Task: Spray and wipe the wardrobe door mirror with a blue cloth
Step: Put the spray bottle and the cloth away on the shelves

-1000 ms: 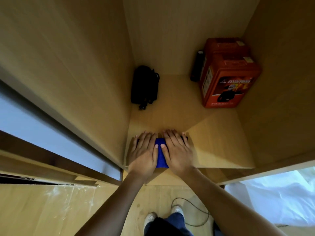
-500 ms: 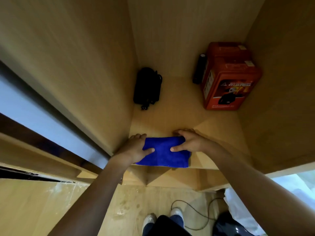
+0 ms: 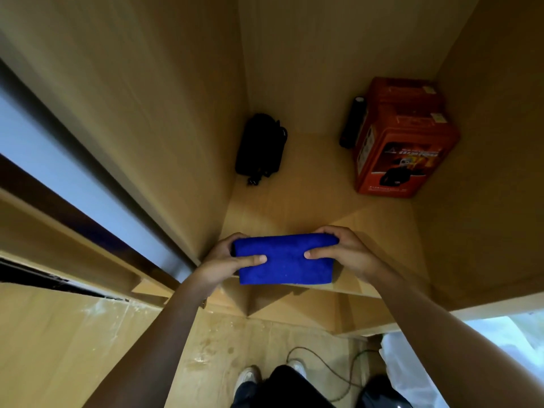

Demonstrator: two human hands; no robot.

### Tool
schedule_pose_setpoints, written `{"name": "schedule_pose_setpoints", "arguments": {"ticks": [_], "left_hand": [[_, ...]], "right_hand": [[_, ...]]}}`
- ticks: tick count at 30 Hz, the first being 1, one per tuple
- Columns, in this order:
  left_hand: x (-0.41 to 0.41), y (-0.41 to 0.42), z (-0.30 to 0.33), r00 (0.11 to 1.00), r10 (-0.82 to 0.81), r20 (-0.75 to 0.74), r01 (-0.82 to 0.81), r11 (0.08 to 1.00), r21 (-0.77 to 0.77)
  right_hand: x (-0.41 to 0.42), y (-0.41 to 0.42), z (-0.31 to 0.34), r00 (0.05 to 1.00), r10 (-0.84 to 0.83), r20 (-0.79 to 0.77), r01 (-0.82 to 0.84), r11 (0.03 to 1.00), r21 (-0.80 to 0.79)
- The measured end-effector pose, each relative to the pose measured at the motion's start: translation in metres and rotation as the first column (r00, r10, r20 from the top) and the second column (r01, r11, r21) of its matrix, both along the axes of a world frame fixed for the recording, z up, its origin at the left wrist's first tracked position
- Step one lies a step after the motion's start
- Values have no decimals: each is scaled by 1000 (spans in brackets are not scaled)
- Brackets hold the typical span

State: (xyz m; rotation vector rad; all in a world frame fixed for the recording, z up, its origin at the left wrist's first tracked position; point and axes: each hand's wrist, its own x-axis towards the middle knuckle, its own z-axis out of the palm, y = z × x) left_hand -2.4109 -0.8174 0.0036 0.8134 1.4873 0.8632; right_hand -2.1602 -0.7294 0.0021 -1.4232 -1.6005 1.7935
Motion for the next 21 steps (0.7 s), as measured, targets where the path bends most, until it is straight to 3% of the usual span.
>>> {"name": "schedule_pose_setpoints", "arguments": {"ticks": [4, 8, 13, 21], "left_hand": [[6, -26, -15, 943, 222, 248, -217, 975, -46], [-5, -63, -29, 899, 264, 349, -233, 964, -131], [-29, -118, -40, 871, 343, 353, -284, 936, -209], [-122, -218, -54, 890, 406, 207, -352, 902, -251]], "right_hand": [[-5, -15, -5, 986, -101, -136, 85, 989, -118], [-15, -37, -15, 976, -128, -178, 84, 968, -237], [-42, -84, -21, 983, -47, -178, -10, 951, -309], [-141, -185, -47, 995, 30, -99, -63, 936, -347]]}}
